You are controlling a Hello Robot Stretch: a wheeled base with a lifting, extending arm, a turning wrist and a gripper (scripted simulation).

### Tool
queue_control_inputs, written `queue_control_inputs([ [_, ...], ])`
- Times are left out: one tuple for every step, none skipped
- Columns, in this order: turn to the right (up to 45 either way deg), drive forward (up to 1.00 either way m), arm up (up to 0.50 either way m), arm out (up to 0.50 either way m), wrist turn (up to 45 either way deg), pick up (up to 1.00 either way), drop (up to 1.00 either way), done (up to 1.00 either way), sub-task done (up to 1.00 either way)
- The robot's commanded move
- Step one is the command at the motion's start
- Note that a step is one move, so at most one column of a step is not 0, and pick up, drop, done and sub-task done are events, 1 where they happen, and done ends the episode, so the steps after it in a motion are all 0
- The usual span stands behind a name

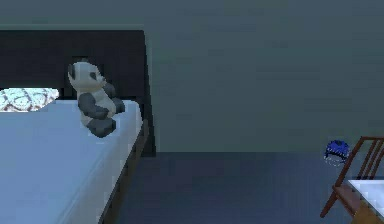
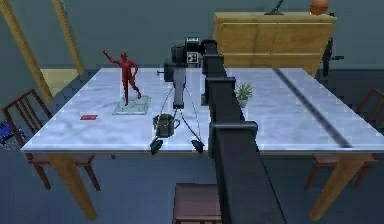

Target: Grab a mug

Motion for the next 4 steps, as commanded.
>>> queue_control_inputs([
  [0.0,0.0,0.0,0.0,45.0,0.0,0.0,0.0,0.0],
  [0.0,0.0,0.0,0.0,45.0,0.0,0.0,0.0,0.0],
  [0.0,0.0,0.0,0.0,45.0,0.0,0.0,0.0,0.0],
  [0.0,0.0,0.0,0.0,18.0,0.0,0.0,0.0,0.0],
])
